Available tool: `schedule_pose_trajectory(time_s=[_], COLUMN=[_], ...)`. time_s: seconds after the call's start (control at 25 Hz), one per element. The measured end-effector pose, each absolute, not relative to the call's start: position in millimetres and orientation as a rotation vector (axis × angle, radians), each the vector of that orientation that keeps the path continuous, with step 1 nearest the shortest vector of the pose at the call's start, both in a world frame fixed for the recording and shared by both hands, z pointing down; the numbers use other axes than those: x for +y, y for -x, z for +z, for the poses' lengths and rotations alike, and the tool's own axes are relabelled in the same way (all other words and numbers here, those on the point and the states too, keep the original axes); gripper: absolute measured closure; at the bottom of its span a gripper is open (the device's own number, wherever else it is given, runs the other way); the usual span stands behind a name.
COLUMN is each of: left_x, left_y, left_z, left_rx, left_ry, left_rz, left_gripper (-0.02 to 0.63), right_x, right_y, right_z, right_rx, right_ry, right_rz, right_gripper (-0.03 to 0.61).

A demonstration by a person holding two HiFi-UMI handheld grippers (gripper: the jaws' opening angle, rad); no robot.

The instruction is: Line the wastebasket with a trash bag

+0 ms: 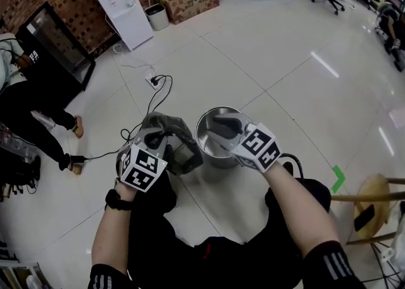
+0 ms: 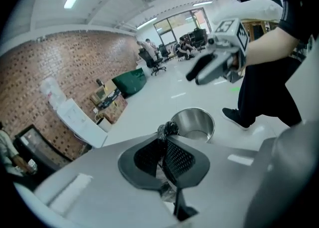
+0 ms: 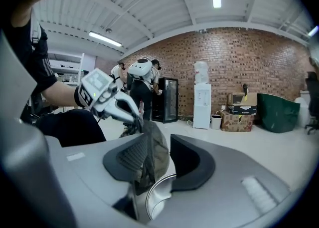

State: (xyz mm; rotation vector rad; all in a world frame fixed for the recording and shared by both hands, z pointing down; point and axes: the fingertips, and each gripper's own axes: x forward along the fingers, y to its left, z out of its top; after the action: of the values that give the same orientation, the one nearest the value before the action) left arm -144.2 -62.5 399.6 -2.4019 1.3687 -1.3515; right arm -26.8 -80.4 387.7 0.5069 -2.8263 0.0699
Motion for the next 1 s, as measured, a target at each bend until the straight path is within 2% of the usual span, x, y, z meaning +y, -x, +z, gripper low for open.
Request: schedule_pose_trajectory(time_s=[0.24, 0.76, 0.92, 0.96, 1.0], left_x=[-61, -46, -38, -38, -39], left_y=[106, 20, -5, -8, -8], left_z=[315, 248, 236, 236, 237], left_rx=[1.313, 1.076, 1.003, 0.991, 0.986], left_ry=[2.400, 2.617, 2.732, 2.742, 2.744], left_rz=[-1.125, -0.736, -0.601, -0.584, -0.574], left_gripper=[0.606, 0.607, 0.608, 0.608, 0.608], right_x=[-65, -78, -85, -86, -88], right_y=[45, 63, 57, 55, 51], right_z=[391, 399, 404, 404, 404], right_rx=[-2.820, -2.892, -2.893, -2.892, -2.886], right_ry=[-0.465, -0.582, -0.610, -0.616, -0.638], right_rz=[0.022, 0.197, 0.288, 0.300, 0.302], right_gripper=[0.378, 0.288, 0.288, 0.317, 0.390])
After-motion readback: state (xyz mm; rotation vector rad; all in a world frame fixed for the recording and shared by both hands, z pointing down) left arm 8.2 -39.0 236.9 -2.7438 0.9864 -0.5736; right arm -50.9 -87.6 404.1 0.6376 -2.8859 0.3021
